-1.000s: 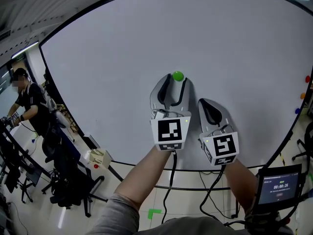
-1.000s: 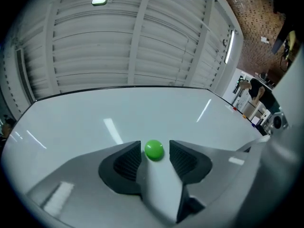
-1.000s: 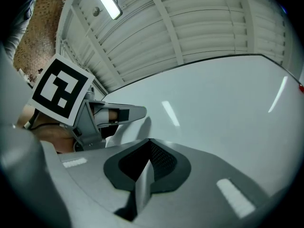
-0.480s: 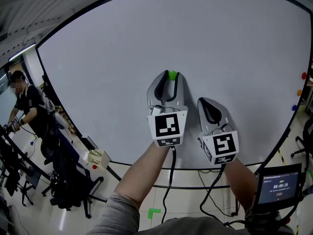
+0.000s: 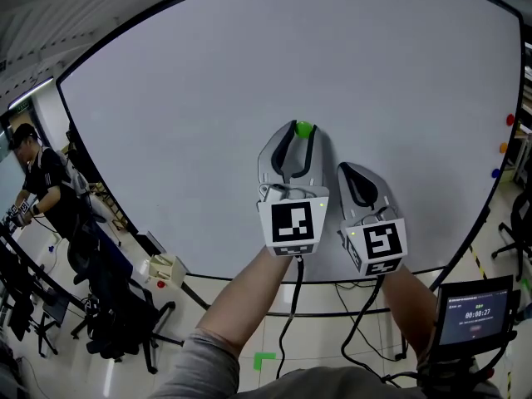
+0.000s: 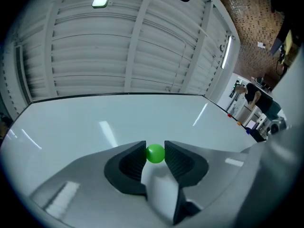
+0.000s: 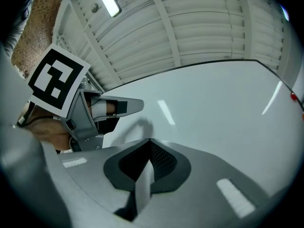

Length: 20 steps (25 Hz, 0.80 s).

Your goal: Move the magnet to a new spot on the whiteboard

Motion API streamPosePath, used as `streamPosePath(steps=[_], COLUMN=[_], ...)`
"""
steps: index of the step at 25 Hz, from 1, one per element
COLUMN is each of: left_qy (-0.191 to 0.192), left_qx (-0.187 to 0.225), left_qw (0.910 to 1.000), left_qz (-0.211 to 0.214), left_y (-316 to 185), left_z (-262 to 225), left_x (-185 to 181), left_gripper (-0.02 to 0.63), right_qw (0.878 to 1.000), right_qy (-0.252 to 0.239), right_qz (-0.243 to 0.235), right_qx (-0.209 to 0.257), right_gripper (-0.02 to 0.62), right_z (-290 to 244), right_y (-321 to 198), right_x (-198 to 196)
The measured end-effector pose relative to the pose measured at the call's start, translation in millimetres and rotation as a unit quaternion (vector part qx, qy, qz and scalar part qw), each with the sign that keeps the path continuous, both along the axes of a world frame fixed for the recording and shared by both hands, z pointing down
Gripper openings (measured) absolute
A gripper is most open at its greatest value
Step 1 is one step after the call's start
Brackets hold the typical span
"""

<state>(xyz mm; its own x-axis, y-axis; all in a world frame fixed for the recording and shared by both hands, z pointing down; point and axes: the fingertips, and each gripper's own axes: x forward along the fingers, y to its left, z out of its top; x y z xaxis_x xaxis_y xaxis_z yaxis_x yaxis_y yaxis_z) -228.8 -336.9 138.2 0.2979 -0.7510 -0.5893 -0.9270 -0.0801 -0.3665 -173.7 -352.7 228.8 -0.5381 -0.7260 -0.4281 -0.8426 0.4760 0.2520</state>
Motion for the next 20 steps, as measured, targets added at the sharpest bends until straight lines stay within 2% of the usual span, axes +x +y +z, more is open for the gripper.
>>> streamPosePath(steps=[10,14,20], left_qy=[-0.001,-0.012,-0.012], left_qx=[-0.041,-0.053,-0.063], left_qw=[0.9981,0.9963,0.9946], left_qz=[0.046,0.066,0.081], left_y=[-18.4,9.2,1.9], left_z=[26.1,41.5,56.2], left_x=[27.0,66.8,139.7], left_gripper=[0.120,0.120,0.120], right_qw=[0.998,0.997,0.996], right_qy=[0.012,0.005,0.009], right_qz=[0.047,0.067,0.079], right_qx=[-0.031,-0.029,-0.031], right_gripper=[0.006,0.006,0.006], right_z=[15.0,18.9,27.6], right_y=[-9.2,21.6,17.7], right_x=[26.9,64.1,135.5])
